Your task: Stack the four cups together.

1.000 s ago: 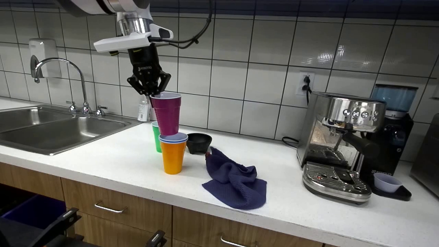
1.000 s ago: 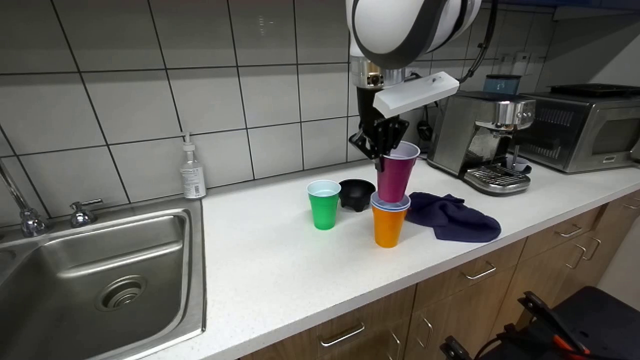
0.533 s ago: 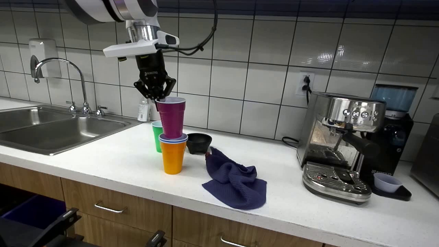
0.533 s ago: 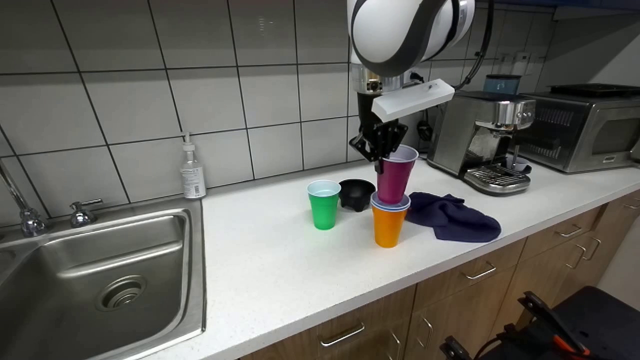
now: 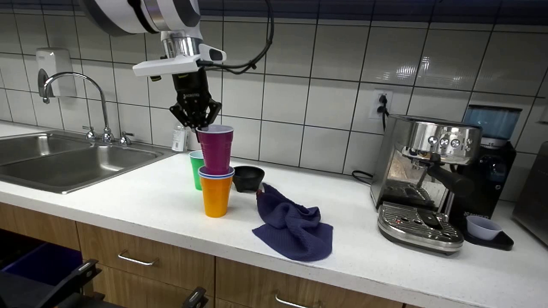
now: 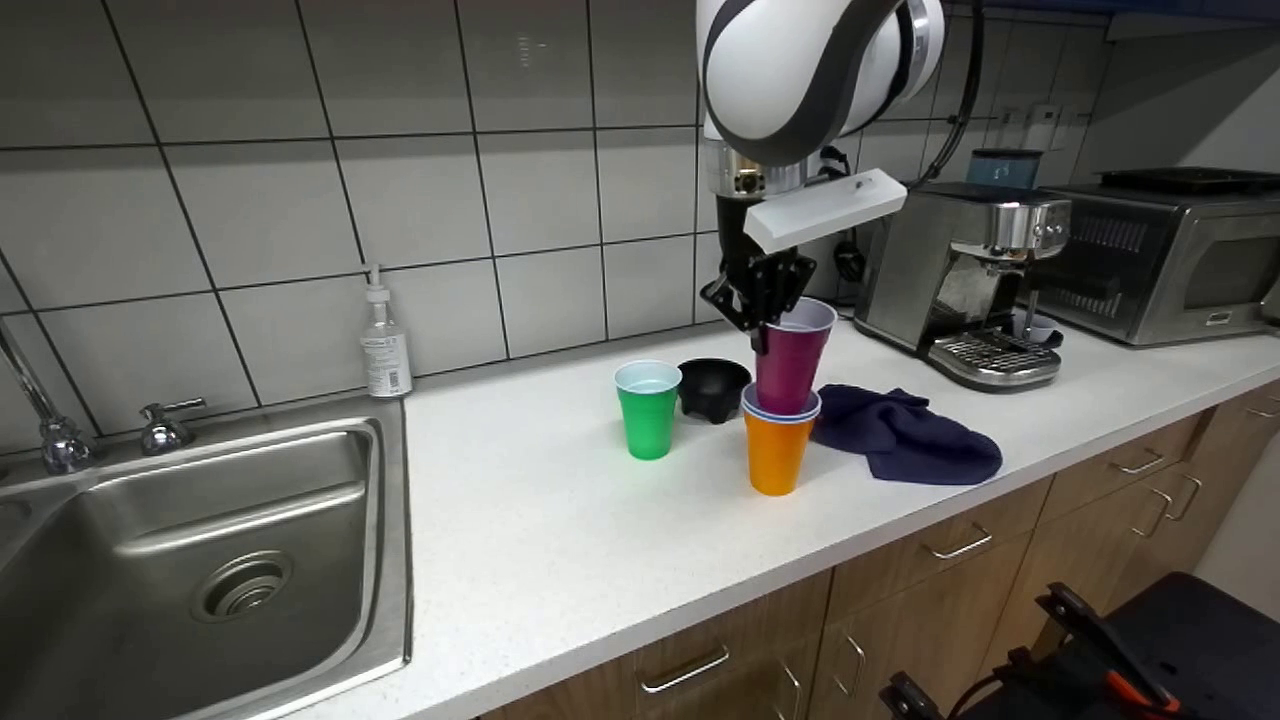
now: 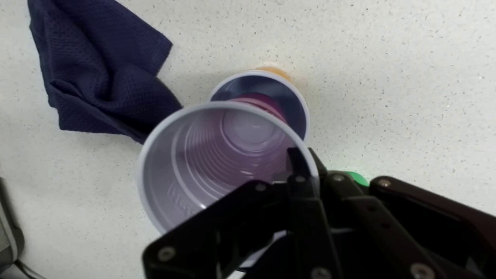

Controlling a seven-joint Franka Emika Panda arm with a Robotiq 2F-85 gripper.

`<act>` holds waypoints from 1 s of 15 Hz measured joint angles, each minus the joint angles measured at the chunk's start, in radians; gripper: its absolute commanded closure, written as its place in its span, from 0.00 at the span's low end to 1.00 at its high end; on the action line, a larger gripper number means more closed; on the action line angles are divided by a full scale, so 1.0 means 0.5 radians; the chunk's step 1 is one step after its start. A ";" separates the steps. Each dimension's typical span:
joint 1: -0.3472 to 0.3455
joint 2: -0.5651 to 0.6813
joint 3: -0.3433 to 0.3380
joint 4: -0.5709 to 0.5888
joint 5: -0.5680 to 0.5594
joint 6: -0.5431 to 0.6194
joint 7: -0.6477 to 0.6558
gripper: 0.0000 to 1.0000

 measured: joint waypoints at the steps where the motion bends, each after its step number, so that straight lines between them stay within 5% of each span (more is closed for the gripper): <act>1: 0.000 0.004 0.000 0.000 0.000 0.001 0.000 0.99; 6: 0.000 0.041 -0.002 0.000 0.002 0.016 0.000 0.99; 7: 0.000 0.051 -0.003 0.000 0.002 0.022 0.000 0.72; 8: 0.000 0.060 -0.005 0.001 0.002 0.027 0.000 0.71; 15: 0.000 0.072 -0.019 0.009 0.002 0.050 0.000 0.19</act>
